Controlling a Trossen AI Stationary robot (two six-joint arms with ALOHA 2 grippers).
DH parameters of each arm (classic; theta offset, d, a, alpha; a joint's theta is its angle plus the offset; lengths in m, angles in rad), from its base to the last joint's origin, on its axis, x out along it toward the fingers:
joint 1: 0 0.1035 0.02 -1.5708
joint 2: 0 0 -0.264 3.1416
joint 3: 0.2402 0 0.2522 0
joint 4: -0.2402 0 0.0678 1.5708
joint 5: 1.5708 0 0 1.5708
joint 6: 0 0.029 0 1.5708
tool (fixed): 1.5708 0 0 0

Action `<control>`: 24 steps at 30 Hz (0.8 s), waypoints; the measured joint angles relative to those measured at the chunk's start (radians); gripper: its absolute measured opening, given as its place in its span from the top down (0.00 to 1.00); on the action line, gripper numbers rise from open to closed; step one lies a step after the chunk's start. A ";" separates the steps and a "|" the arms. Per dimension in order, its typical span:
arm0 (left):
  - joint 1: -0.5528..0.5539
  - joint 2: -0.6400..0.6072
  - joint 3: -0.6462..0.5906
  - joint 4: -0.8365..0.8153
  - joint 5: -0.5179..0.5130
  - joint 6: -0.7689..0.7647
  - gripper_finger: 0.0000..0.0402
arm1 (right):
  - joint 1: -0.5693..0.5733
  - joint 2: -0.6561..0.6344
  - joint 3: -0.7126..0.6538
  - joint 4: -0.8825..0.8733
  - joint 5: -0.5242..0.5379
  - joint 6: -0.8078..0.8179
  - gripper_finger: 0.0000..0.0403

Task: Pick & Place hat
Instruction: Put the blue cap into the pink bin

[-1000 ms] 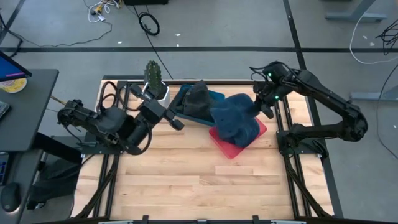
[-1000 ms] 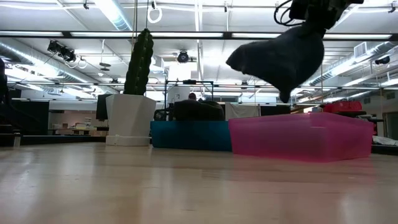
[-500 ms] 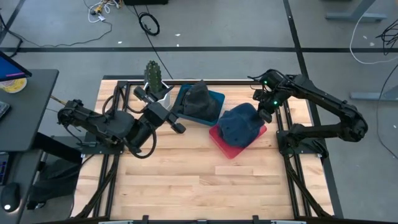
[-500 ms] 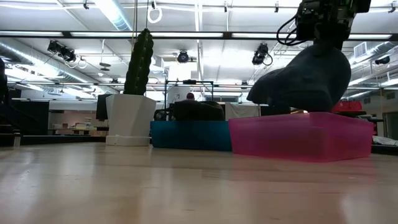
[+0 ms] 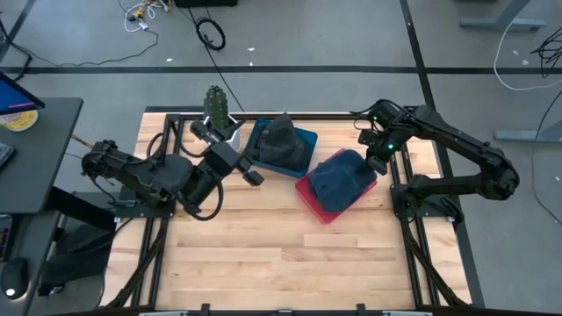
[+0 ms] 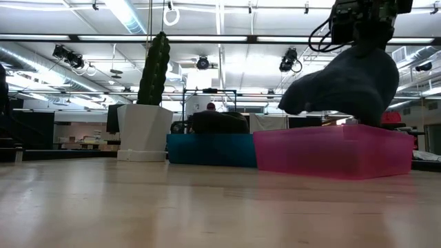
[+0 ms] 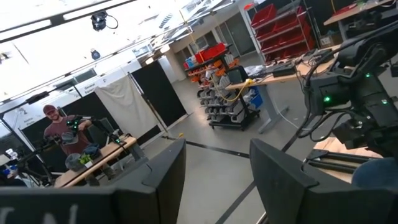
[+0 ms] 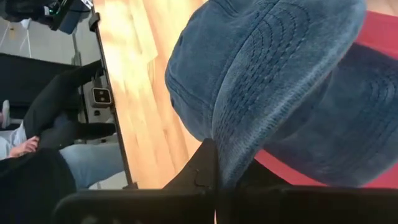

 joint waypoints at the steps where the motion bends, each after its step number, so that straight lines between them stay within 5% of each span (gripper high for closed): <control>1: 0.000 0.000 0.000 0.000 0.000 0.000 0.55 | 0.000 0.000 0.000 -0.003 0.000 0.000 0.99; 24: 0.000 0.000 0.000 -0.007 0.001 -0.019 0.55 | 0.000 0.168 0.000 0.006 -0.039 -0.006 0.99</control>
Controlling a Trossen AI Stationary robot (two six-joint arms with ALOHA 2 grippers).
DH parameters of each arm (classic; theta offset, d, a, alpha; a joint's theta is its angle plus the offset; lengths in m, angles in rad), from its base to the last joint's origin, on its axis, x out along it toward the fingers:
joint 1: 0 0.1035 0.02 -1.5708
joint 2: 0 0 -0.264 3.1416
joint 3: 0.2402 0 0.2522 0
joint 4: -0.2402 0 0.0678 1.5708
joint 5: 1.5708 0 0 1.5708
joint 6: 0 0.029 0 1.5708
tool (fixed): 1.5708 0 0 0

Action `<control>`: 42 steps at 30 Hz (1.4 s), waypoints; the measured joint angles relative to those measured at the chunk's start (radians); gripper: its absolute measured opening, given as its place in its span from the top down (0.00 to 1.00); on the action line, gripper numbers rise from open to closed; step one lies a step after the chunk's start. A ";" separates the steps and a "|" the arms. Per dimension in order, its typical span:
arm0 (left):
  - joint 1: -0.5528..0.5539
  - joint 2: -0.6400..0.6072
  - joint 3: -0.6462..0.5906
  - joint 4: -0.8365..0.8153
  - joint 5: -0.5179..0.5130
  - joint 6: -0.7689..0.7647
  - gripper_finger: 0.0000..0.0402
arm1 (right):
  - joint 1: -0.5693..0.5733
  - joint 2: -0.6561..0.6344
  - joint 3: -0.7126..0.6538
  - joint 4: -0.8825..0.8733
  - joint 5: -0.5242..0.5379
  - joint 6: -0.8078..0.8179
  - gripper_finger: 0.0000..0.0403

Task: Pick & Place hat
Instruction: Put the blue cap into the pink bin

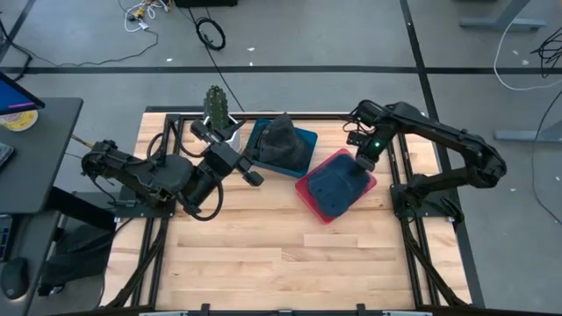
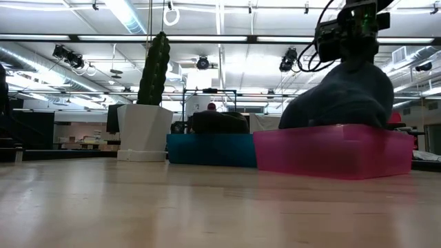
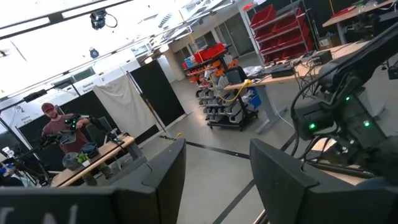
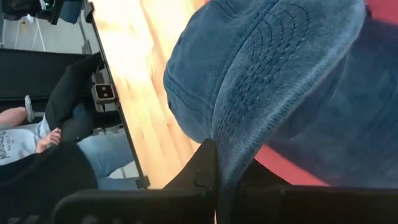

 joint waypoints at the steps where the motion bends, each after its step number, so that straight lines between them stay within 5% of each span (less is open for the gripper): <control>1: 0.000 0.000 0.000 0.000 0.000 0.000 0.55 | 0.000 0.007 0.000 0.013 0.000 0.000 0.99; 42: 0.023 0.000 0.000 -0.003 0.048 0.000 0.55 | 0.000 0.131 0.000 0.070 0.035 0.052 0.99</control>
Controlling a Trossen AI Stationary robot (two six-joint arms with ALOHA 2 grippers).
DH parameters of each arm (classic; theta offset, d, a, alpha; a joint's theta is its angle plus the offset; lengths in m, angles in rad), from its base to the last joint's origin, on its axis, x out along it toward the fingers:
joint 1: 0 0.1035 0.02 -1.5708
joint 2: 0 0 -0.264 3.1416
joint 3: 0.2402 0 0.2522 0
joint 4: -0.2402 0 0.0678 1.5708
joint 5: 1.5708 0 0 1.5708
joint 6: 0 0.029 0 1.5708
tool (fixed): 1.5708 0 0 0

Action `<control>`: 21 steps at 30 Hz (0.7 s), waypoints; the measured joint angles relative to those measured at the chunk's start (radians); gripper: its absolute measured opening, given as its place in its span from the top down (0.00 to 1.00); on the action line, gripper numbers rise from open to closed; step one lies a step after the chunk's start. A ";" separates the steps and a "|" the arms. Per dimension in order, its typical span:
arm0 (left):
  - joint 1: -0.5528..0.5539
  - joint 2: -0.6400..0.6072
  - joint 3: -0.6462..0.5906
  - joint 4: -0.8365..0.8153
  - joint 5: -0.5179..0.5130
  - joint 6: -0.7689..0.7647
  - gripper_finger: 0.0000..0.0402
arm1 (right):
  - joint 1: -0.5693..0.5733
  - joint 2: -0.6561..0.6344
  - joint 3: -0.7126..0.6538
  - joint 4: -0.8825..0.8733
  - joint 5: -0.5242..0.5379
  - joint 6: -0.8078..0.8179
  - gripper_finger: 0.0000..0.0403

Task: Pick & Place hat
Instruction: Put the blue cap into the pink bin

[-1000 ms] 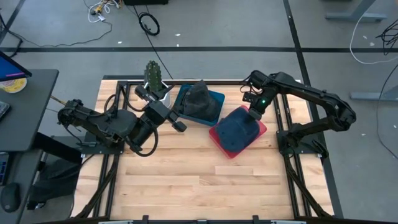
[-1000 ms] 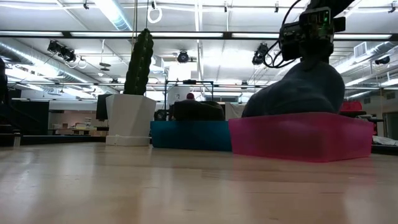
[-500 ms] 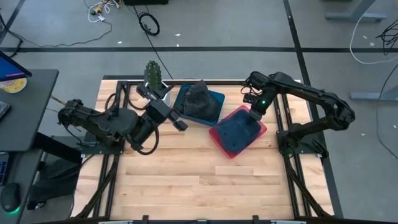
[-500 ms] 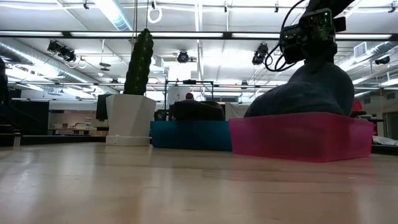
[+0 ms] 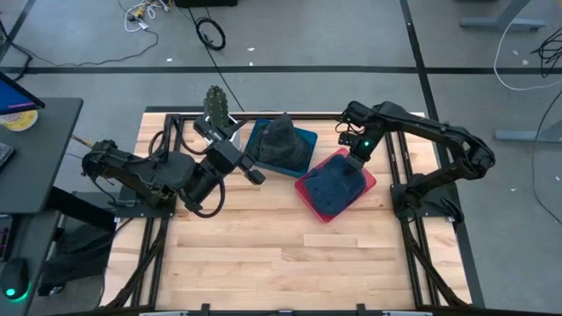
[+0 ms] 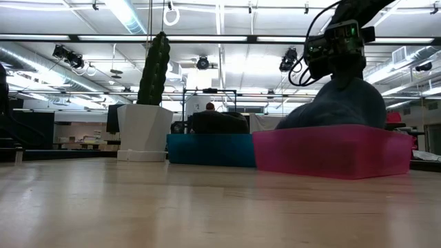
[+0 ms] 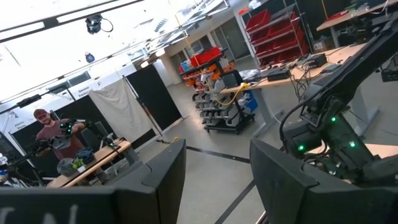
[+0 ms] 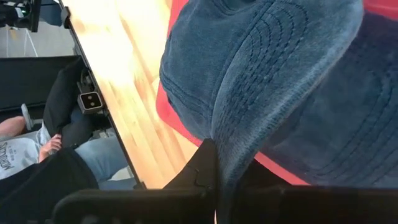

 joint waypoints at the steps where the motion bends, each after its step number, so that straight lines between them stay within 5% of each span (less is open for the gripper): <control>1: 0.000 0.000 0.000 0.000 0.000 0.000 0.55 | 0.000 0.006 0.000 0.006 0.000 -0.002 0.99; 21: 0.000 0.000 0.000 -0.003 0.000 -0.007 0.55 | 0.000 0.080 0.000 0.103 0.101 -0.032 0.97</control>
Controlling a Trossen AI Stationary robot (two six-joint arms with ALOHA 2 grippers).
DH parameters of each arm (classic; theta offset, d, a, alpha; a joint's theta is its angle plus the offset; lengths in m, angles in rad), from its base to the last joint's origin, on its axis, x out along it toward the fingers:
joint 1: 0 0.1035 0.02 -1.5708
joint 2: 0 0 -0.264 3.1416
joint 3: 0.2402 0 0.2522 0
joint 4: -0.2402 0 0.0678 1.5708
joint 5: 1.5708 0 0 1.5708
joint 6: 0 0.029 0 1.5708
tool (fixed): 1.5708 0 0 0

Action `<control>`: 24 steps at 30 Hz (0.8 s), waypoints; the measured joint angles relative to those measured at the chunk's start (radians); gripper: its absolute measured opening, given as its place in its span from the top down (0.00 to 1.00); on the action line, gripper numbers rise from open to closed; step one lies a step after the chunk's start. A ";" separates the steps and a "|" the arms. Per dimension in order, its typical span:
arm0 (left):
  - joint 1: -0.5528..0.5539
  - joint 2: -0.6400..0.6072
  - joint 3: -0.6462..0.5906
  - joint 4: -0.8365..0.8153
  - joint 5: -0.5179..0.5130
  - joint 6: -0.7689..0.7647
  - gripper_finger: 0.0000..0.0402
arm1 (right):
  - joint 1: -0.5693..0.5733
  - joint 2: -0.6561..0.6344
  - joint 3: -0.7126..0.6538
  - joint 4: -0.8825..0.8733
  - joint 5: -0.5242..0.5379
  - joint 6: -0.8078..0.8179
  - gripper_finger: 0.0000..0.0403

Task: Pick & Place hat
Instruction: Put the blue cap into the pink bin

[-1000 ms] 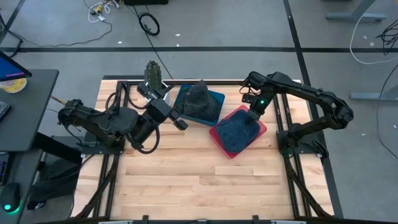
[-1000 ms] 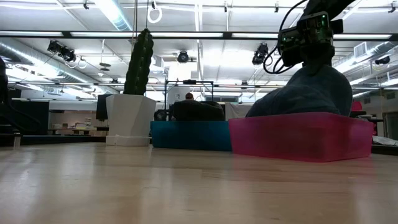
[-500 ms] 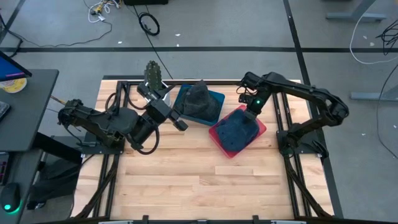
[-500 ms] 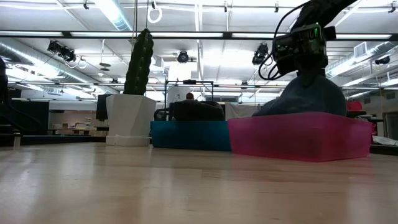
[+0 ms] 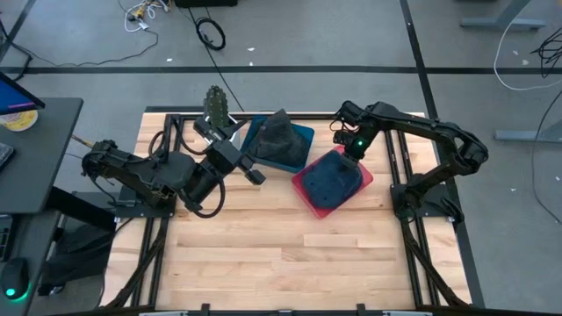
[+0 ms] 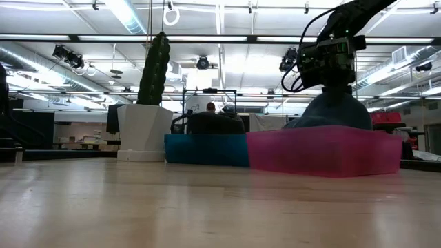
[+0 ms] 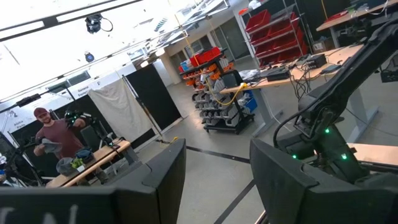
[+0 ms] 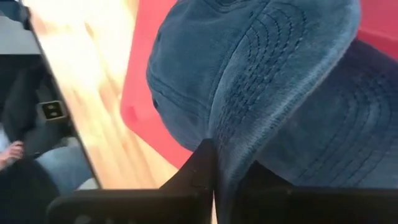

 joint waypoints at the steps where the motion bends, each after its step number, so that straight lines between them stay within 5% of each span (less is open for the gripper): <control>1: 0.000 0.000 0.000 0.000 0.000 0.000 0.55 | 0.000 0.000 0.000 0.003 0.013 -0.010 0.96; 6: 0.000 0.000 0.000 0.000 0.000 0.000 0.55 | -0.001 0.000 0.000 0.000 0.133 -0.024 0.80; 15: 0.000 0.000 0.000 -0.002 0.000 0.000 0.55 | -0.001 0.001 0.000 -0.007 0.331 -0.026 0.36; 24: 0.000 0.000 0.000 -0.003 0.000 -0.001 0.55 | 0.000 0.001 0.000 -0.017 0.371 0.011 0.11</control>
